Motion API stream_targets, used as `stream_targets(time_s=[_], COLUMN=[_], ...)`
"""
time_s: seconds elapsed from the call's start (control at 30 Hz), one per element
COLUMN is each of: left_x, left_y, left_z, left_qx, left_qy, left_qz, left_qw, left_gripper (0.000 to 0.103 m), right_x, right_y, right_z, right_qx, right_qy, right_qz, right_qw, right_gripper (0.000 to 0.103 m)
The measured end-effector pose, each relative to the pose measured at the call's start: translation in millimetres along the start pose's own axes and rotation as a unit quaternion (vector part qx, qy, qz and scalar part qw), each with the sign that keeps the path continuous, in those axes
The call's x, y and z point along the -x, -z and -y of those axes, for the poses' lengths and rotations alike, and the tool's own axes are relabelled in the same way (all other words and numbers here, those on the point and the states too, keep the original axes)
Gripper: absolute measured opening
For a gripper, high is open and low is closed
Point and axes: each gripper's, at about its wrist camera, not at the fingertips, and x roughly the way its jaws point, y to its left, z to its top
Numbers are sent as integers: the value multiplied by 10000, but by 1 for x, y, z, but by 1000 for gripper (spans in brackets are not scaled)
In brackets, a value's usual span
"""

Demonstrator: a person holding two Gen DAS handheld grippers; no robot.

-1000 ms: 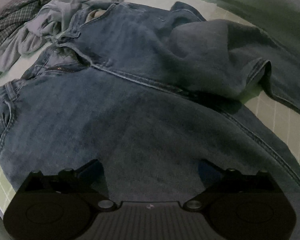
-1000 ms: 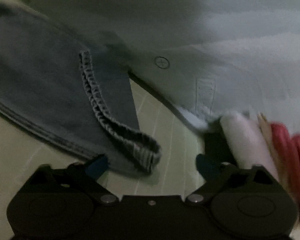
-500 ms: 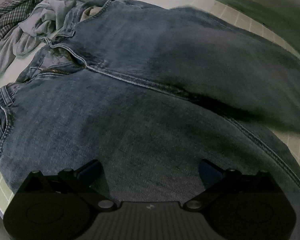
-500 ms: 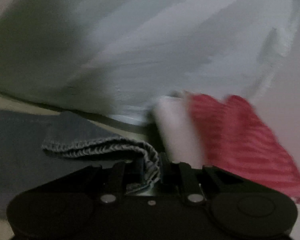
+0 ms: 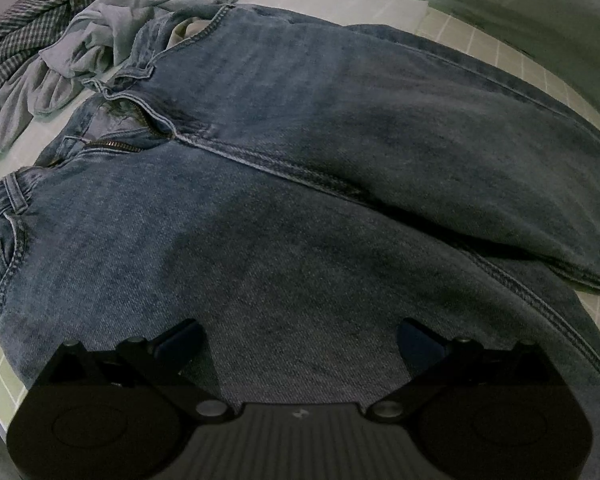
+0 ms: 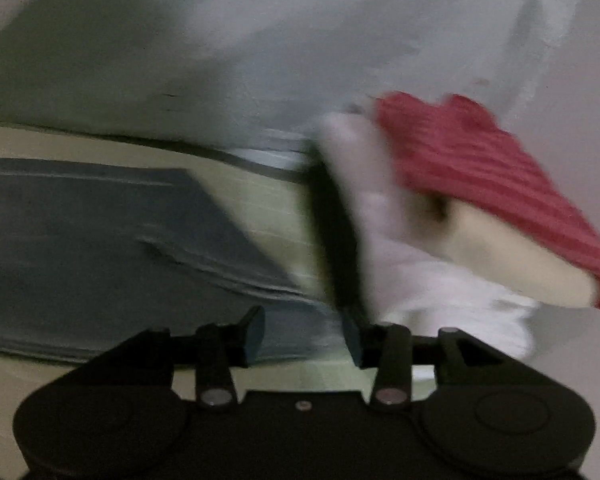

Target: Fold clothes

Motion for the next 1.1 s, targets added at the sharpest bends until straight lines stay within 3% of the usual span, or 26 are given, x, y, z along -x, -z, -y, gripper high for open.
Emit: stream_targets(time_s=[0.13, 0.27, 0.33, 0.4, 0.53, 0.6, 0.67, 0.77, 0.87, 0.97, 1.1], left_x=[-4, -8, -9, -9, -10, -11, -10, -10, -10, -9, -9], left_y=[2, 6, 7, 6, -1, -2, -3, -2, -2, -3, -3], left_z=[0, 1, 2, 2, 0, 0, 0, 1, 3, 3, 2], left_qx=[-9, -1, 4, 9, 2, 1, 31, 136, 183, 182, 179], left_qy=[5, 0, -3, -5, -1, 1, -7, -48, -71, -70, -68], left_qz=[-38, -22, -23, -40, -135, -157, -148, -73, -51, -62, -23], left_qw=[10000, 10000, 10000, 10000, 9999, 9999, 9999, 9999, 9998, 9998, 9998], left_gripper=[103, 103, 103, 103, 103, 103, 103, 103, 103, 103, 103], right_x=[-25, -63, -79, -97, -134, -148, -145, -131, -120, -112, -95], right_y=[-5, -18, -28, -41, -78, -99, -110, -105, -81, -51, -19], right_z=[-30, -43, -44, -43, -35, -18, -4, -3, -11, -22, -13], right_qx=[276, -284, -607, -639, 41, -126, -395, -327, -244, -284, -1223], right_qy=[-749, -1471, -1596, -1512, -331, 158, 269, 232, -199, -510, -668], right_qz=[-122, -311, -248, -143, 217, 293, 471, 533, 352, 10, -170], right_qw=[9967, 9882, 9850, 9863, 9992, 9994, 9977, 9978, 9989, 9983, 9901], right_gripper=[41, 41, 41, 42, 40, 42, 45, 54, 58, 71, 83])
